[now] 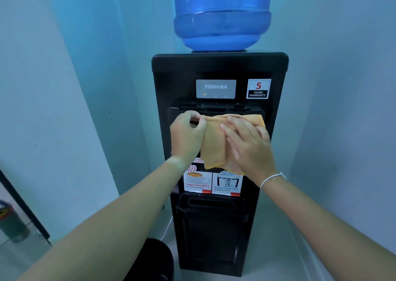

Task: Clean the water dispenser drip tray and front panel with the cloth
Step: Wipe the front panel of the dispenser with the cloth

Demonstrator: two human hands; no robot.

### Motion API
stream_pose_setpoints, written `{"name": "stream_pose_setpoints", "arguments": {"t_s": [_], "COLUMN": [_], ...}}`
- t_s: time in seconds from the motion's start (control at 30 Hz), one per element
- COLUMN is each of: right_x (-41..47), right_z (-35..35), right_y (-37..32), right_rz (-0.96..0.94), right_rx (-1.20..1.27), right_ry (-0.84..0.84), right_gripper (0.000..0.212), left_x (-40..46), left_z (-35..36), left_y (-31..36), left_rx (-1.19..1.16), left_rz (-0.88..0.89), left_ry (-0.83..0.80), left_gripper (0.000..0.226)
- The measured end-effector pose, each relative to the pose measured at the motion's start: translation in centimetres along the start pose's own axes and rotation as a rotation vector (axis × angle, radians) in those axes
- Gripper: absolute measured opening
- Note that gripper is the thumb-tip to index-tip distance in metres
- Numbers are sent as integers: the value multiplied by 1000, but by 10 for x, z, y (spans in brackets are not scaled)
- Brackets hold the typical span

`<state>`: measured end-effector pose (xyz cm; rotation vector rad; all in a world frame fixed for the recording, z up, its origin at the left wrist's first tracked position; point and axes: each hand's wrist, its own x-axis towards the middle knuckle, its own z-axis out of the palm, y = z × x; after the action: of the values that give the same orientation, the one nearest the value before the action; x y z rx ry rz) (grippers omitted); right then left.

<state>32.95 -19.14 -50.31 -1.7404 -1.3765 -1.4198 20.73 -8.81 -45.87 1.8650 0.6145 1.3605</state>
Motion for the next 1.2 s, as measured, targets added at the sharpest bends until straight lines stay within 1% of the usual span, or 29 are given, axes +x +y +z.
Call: {"name": "stream_pose_setpoints", "arguments": {"t_s": [0.13, 0.3, 0.37, 0.47, 0.63, 0.7, 0.77, 0.83, 0.9, 0.97, 1.03, 1.1, 1.17, 1.2], "right_x": [22, 19, 15, 6, -24, -42, -57, -63, -62, -60, -56, -52, -47, -46], "right_z": [2, 9, 11, 18, 31, 35, 41, 46, 51, 60, 68, 77, 82, 85], "right_y": [6, -6, -13, -28, -56, -68, -81, -92, -97, -95, -91, -90, -97, -102], "right_rz": [79, 182, 194, 164, 119, 132, 236, 446, 619, 692, 761, 888, 1035, 1079], "right_rx": [-25, -55, -70, -78, -56, 23, 138, 248, 296, 277, 281, 337, 461, 520], "right_ry": [73, 87, 63, 27, -83, -153, -248, -343, -414, -474, -535, -538, -465, -414], "right_gripper": [27, 37, 28, 15, 12, 9, 8, 9, 9, 8, 14, 17, 16, 17], "left_x": [3, -2, -6, -13, -28, -37, -43, -46, -45, -44, -42, -40, -38, -37], "left_z": [0, -10, -14, -22, -36, -40, -42, -42, -41, -39, -36, -29, -23, -20], "left_y": [10, -6, -16, -30, -61, -74, -88, -99, -108, -119, -127, -137, -142, -145], "left_rx": [-1, 25, 8, -18, -7, 15, 37, 34, 16, -11, -20, -25, -47, -57], "left_rz": [17, -4, -53, -140, -239, -263, -290, -308, -321, -327, -299, -263, -262, -265], "left_ry": [14, -7, -3, 15, 0, -24, -48, -49, -36, -14, 2, 33, 93, 129], "left_gripper": [10, 11, 13, 13, 17, 16, 17, 18, 18, 20, 19, 17, 19, 20]}}
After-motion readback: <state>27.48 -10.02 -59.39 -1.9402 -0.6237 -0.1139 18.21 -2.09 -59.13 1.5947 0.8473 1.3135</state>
